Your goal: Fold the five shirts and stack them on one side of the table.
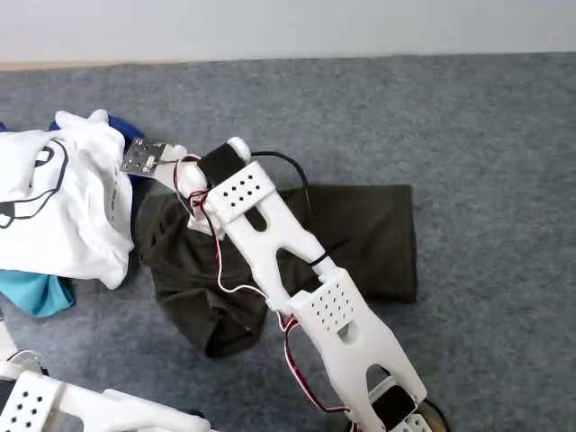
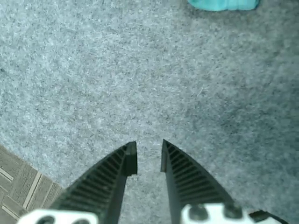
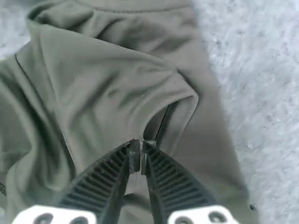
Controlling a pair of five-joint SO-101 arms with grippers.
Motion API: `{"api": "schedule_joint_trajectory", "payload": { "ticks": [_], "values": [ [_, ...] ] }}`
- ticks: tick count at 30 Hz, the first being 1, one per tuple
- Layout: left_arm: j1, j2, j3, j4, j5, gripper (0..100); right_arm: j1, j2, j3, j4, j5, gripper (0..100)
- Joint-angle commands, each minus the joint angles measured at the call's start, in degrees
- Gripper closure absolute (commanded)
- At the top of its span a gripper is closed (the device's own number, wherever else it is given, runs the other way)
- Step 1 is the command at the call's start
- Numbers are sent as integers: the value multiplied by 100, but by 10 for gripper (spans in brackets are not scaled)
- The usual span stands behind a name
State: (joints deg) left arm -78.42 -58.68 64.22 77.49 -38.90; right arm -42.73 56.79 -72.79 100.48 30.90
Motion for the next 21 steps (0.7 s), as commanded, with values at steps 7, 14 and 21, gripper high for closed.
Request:
{"api": "schedule_joint_trajectory", "payload": {
  "ticks": [7, 14, 21],
  "values": [
    [26, -79, -40, -114, -44, 902, 277, -1886, 2092, 259, -642, 988],
    [35, -79, -48, -114, -44, 902, 576, -2791, 4492, 233, -695, 988],
    [35, -79, -40, -114, -44, 902, 1578, -3415, 5169, 233, -1178, 987]
  ]
}}
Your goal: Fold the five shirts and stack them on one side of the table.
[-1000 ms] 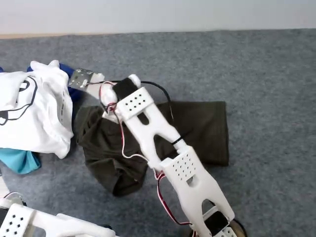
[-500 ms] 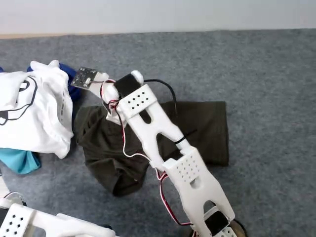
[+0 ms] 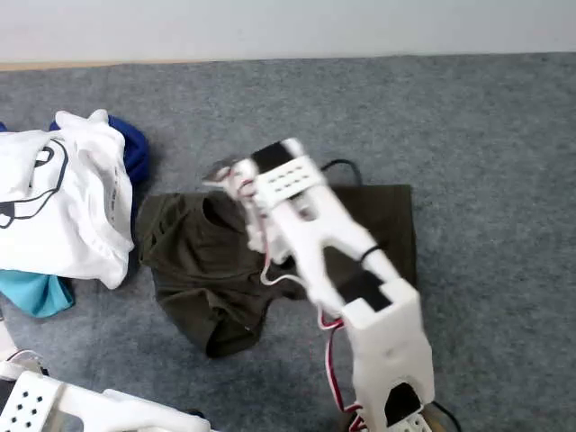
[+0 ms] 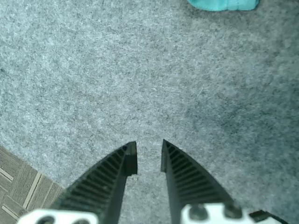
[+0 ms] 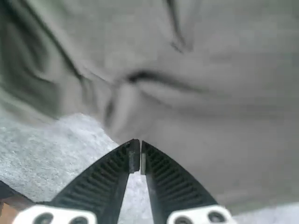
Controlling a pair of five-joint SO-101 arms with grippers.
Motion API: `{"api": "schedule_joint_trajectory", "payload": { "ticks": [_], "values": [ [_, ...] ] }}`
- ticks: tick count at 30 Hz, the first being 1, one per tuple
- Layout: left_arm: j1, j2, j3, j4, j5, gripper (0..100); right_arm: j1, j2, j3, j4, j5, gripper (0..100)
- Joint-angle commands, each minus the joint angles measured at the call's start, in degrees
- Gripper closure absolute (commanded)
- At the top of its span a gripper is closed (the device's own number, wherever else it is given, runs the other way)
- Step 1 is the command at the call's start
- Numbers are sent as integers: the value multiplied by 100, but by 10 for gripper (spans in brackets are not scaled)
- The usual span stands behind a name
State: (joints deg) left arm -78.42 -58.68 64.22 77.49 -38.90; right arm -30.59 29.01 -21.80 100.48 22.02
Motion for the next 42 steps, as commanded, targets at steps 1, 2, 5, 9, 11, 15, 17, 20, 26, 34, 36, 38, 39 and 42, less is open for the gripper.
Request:
{"api": "schedule_joint_trajectory", "payload": {
  "ticks": [1, 2, 5, 9, 11, 15, 17, 20, 26, 34, 36, 38, 39, 42],
  "values": [
    [26, -79, -40, -105, -44, 902, 444, -760, 158, 233, -387, 986],
    [26, -79, -40, -88, -44, 902, 514, -901, 264, 233, -484, 986],
    [26, -79, -40, -79, -44, 902, 646, -1349, 642, 233, -791, 983],
    [26, -79, -48, -79, -44, 902, 804, -2062, 1187, 233, -1240, 983],
    [26, -79, -48, -79, -44, 902, 954, -2378, 1521, 233, -1327, 983],
    [26, -79, -40, -70, -44, 902, 1270, -2730, 1943, 233, -1345, 982],
    [26, -79, -40, -70, -44, 902, 1429, -2686, 2040, 233, -1354, 978],
    [35, -79, -40, -88, -44, 903, 1727, -2484, 2180, 224, -1354, 909],
    [35, -79, -40, -70, -26, 903, 2308, -2185, 2207, 101, -1670, 782],
    [149, -79, -31, -105, -26, 903, 2624, -2132, 2945, -1086, -1741, 781],
    [193, -79, -31, -79, -26, 903, 2712, -2132, 3270, -1385, -1767, 782],
    [193, -79, -31, -79, -26, 903, 2809, -2132, 3587, -1684, -1767, 782],
    [193, -79, -31, -79, -26, 903, 2870, -2132, 3727, -1815, -1767, 782],
    [193, -79, -31, -79, -26, 903, 3020, -2141, 4000, -2132, -1758, 782]
  ]
}}
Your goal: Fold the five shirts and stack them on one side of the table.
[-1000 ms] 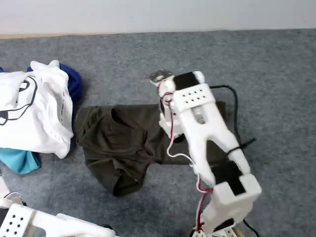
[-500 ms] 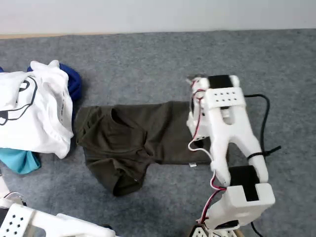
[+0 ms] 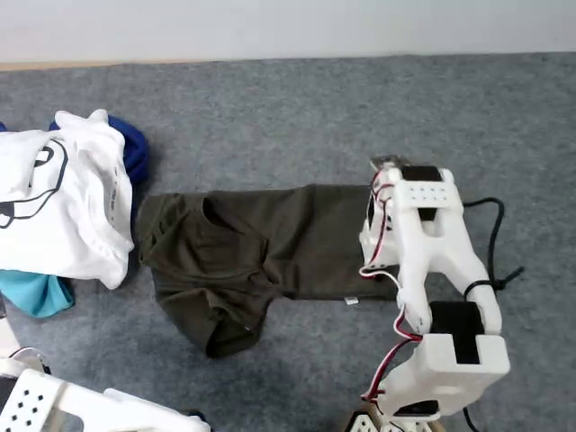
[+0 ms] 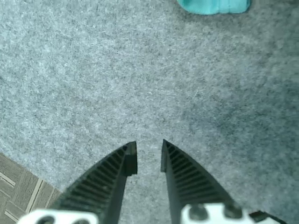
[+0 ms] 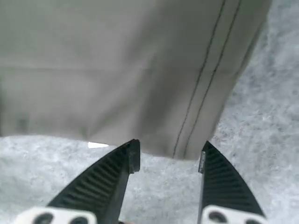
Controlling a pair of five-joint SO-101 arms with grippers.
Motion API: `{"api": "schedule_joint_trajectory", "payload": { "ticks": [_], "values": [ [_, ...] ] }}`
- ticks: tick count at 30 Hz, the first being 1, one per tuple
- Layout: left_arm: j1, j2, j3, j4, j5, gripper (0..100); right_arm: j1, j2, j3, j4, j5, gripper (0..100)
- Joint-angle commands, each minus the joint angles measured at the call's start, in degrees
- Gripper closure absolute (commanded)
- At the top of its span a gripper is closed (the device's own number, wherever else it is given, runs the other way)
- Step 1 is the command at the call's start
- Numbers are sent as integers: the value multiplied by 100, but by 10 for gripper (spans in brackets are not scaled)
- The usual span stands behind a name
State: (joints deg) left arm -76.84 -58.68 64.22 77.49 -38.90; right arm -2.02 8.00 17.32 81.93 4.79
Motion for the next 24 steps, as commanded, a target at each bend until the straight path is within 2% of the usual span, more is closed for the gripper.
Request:
{"api": "schedule_joint_trajectory", "payload": {
  "ticks": [1, 11, 17, 24],
  "values": [
    [35, -79, -31, -79, -26, 903, 198, -40, 141, -356, -35, 782],
    [35, -79, 4, -79, -26, 903, 251, -13, 607, -1086, -44, 782],
    [35, -79, 198, -79, -26, 903, 251, 664, 580, -1121, -44, 792],
    [35, -79, 180, -105, -35, 903, 488, 910, 141, -936, -35, 988]
  ]
}}
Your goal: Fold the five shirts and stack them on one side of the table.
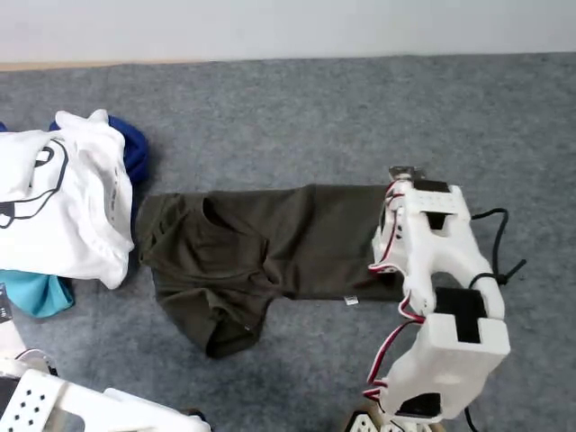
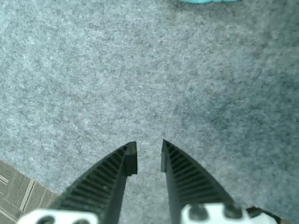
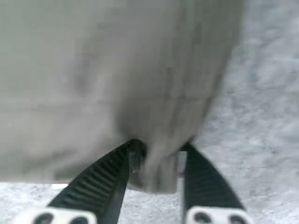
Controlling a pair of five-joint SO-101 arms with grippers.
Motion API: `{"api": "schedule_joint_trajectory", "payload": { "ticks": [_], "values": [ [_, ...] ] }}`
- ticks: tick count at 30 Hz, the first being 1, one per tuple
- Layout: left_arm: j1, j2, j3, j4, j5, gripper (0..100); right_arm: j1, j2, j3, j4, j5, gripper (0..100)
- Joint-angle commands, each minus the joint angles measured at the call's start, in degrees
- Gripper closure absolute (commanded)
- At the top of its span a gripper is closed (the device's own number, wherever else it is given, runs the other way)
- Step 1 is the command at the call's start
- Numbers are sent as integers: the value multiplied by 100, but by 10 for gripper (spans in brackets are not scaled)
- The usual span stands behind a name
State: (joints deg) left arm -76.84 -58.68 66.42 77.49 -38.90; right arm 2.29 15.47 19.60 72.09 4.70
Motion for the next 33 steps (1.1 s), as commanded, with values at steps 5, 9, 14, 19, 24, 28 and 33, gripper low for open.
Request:
{"api": "schedule_joint_trajectory", "payload": {
  "ticks": [5, 9, 14, 19, 24, 28, 33],
  "values": [
    [35, -79, -40, -105, -35, 903, 426, -101, -149, 40, 26, 988],
    [35, -79, -40, -105, -35, 903, 716, -391, -141, 57, 607, 988],
    [35, -79, -40, -114, -35, 903, 1235, -585, -149, 57, 1327, 988],
    [35, -79, -40, -114, -35, 903, 1798, -576, -255, 4, 1864, 988],
    [35, -79, -31, -114, -35, 903, 2035, -567, -422, -4, 2092, 988],
    [35, -79, -31, -114, -35, 903, 2053, -567, -422, -4, 2092, 988],
    [26, -79, -40, -97, -35, 903, 2026, -752, -431, 119, 2092, 962]
  ]
}}
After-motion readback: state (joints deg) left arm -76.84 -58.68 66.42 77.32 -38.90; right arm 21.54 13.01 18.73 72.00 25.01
